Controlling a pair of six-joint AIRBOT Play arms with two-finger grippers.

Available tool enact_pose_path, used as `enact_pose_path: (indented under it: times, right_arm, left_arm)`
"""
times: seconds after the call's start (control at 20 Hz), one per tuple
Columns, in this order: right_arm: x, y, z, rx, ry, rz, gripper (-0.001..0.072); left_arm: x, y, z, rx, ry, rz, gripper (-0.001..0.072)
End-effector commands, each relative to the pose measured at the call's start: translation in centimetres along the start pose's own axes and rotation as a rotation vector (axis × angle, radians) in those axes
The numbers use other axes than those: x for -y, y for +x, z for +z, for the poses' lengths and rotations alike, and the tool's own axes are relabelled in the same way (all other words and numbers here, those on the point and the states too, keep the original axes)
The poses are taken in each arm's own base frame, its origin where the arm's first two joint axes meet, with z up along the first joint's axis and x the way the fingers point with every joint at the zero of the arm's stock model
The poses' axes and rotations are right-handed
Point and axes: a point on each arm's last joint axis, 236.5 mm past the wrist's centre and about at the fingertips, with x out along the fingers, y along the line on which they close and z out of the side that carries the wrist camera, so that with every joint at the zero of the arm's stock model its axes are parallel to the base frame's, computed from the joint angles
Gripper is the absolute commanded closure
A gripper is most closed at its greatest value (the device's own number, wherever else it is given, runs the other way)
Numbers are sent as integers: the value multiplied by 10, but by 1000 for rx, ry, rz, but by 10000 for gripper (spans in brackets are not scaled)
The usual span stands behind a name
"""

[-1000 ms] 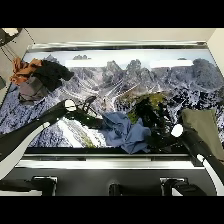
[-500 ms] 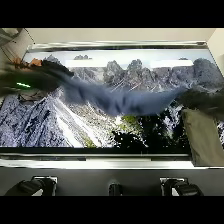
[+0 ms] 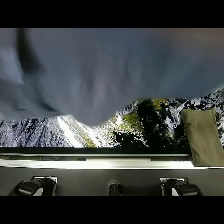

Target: Fold the shirts.

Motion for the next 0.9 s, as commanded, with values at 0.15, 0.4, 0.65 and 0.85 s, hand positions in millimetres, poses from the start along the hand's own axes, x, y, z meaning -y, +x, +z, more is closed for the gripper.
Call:
enact_pose_path:
  times: [0.15,0.4,0.65,0.85]
  right_arm:
    - [3,22,-33,-140,23,-20,667]
    - [47,90,-223,-832,-50,-203,666]
    - [57,208,-378,-1005,74,-232,663]
    - [31,225,-470,-1165,326,-210,664]
  left_arm:
    - [-34,23,-16,-60,61,128,679]
    - [-95,115,-170,-515,133,239,678]
    - [-159,181,-388,-910,75,310,677]
    - [-166,191,-487,-1086,-31,301,674]
